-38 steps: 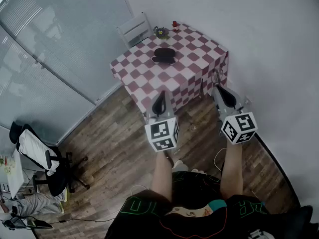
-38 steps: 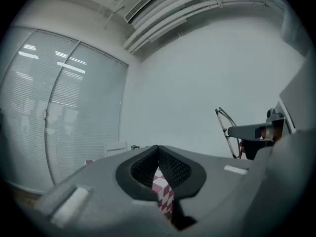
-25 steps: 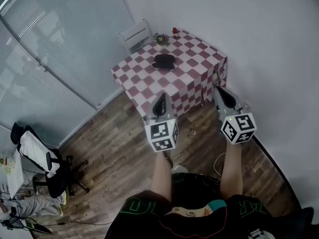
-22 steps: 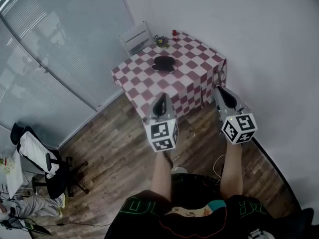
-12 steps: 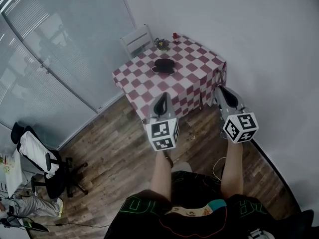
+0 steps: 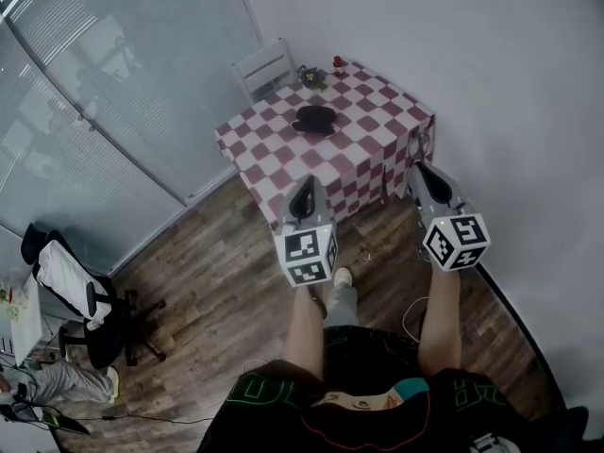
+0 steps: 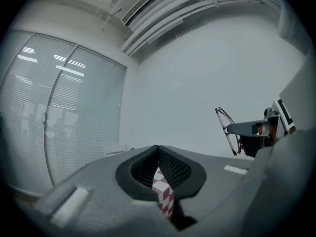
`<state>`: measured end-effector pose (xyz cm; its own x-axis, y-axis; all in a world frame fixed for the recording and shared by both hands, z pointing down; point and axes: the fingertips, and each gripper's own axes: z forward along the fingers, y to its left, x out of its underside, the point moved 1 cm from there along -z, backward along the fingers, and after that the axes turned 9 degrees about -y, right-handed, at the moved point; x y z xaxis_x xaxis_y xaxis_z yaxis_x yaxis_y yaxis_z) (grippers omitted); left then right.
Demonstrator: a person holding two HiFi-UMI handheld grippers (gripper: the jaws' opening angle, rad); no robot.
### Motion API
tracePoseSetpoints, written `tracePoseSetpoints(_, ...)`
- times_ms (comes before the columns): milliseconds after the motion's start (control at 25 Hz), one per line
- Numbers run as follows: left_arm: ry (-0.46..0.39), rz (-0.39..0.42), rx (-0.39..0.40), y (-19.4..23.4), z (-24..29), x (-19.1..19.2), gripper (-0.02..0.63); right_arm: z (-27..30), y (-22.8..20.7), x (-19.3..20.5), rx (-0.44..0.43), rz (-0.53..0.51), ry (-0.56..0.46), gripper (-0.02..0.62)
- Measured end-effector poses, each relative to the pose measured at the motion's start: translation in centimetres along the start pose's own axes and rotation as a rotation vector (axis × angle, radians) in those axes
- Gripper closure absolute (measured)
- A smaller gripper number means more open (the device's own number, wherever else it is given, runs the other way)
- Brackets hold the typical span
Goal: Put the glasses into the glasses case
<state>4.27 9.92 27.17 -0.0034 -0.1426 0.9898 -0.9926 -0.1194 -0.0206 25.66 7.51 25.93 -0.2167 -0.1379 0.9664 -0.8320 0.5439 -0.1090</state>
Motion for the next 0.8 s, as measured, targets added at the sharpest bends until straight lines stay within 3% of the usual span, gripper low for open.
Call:
tracePoseSetpoints(320, 0.056, 0.002, 0.022, 0.1, 3.1, 2.6, 0.597, 1.9, -2.3, 2.2, 0.036, 0.024, 0.023, 0.577)
tracePoseSetpoints(800, 0.201, -0.016, 0.059, 0.0, 8.7, 9.6, 0.597, 5.5, -6.6, 7.7, 0.089, 0.089, 0.110, 0.577)
